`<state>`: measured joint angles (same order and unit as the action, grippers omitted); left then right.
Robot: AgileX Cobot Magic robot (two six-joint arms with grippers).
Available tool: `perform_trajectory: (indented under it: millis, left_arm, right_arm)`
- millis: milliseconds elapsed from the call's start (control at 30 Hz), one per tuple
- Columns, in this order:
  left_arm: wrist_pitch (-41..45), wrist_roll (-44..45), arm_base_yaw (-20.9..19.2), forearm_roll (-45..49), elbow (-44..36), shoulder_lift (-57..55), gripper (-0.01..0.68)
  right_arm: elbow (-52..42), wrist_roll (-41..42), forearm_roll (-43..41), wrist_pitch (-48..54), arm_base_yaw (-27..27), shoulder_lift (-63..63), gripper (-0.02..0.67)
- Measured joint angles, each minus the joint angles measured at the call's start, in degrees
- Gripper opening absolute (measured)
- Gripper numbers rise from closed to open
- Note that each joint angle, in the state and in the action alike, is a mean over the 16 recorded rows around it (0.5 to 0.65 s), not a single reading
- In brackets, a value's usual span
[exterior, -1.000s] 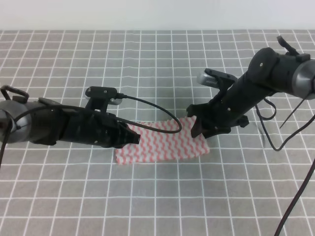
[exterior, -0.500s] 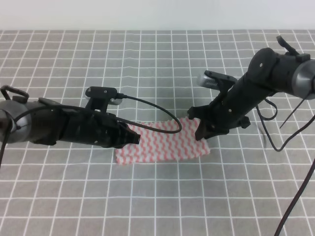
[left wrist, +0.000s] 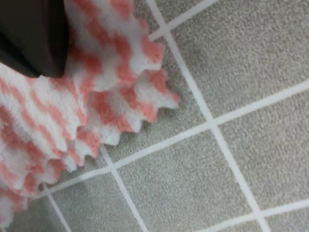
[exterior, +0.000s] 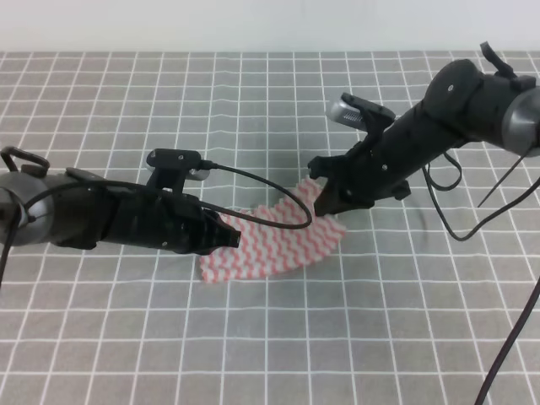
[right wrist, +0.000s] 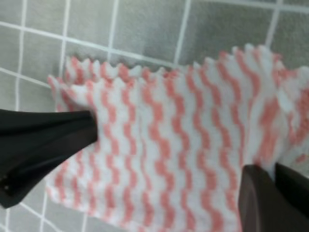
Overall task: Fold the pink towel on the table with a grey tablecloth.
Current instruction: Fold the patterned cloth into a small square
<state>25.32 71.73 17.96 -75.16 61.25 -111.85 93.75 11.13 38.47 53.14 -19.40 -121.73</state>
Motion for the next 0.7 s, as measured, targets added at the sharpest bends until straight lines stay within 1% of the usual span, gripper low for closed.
perform_trajectory:
  millis: [367,700]
  left_arm:
    - [0.43,0.23,0.00,0.00,0.00,0.01,-0.001]
    - [1.66,1.26,-0.86,0.48,-0.23,1.80,-0.001]
  right_arm:
    - [1.06,3.47,5.39,-0.26,-2.71,-0.01,-0.012]
    - [1.06,4.33,6.37,-2.26,-4.85,-0.24,-0.013]
